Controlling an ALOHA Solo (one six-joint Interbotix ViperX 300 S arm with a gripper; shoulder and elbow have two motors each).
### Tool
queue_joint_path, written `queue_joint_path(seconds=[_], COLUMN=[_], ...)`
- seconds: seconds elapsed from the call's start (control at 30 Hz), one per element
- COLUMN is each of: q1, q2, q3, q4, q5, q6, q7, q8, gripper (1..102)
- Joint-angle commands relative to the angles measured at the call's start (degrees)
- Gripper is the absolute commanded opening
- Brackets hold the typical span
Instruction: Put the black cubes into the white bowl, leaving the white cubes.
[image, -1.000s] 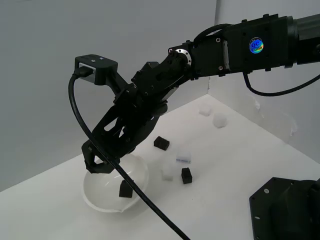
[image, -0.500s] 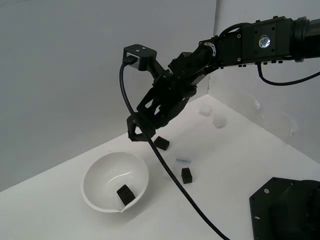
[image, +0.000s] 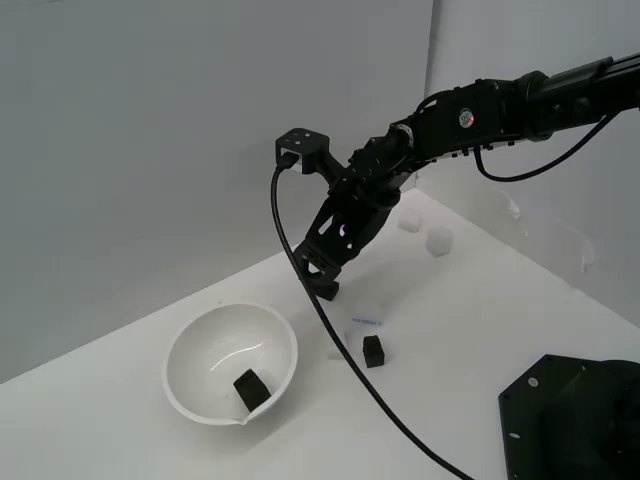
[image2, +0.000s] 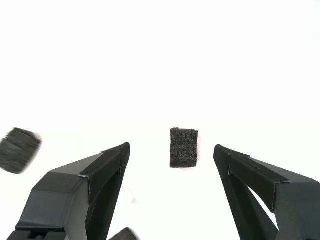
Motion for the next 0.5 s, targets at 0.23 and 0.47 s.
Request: queue_joint_path(seconds=[0.23,0.47], q1=[-0.70,-0.70], q2=[-3.43,-4.92], q3=[-3.08,-4.48], q4=[0.70,1.93], q5=[0.35,1.67], q6=[-0.62,-0.53], q7=[-5.45,-8.17], q8=[2.37,2.46], gripper=[92,92])
